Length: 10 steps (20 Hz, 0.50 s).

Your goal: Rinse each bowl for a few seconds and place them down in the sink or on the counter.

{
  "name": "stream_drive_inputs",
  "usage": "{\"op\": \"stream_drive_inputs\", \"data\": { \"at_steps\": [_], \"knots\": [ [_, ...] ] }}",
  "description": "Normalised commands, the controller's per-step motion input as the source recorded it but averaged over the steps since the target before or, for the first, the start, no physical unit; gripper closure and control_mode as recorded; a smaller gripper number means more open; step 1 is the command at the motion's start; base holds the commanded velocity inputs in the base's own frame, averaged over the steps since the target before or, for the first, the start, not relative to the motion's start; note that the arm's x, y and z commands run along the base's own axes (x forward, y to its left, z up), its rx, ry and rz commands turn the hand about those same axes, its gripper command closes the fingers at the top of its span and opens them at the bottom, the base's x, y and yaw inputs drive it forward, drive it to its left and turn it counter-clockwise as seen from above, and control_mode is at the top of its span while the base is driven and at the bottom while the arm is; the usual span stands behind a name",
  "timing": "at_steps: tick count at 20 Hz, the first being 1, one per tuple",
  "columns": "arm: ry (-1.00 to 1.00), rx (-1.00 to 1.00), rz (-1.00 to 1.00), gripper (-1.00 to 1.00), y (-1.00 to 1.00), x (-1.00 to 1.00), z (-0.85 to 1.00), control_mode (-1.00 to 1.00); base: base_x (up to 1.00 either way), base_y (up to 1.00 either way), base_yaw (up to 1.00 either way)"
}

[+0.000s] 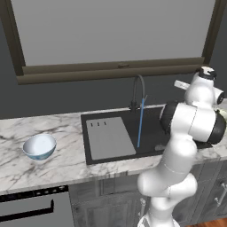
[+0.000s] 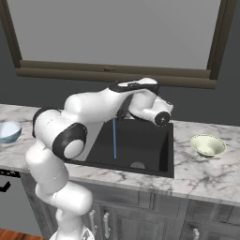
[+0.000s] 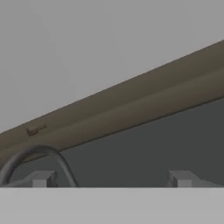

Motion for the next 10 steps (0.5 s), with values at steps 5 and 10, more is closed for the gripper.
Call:
{"op": "stream_drive_inputs", "data": {
  "at_steps": [5, 10],
  "knots": [
    [0.16, -0.01, 0.00, -1.00, -0.14, -0.79, 0.57, -1.00, 0.00, 0.00, 0.00],
    [0.19, -0.02, 0.00, -1.00, -0.18, -0.78, 0.44, -1.00, 0.00, 0.00, 0.00]
  ]
}}
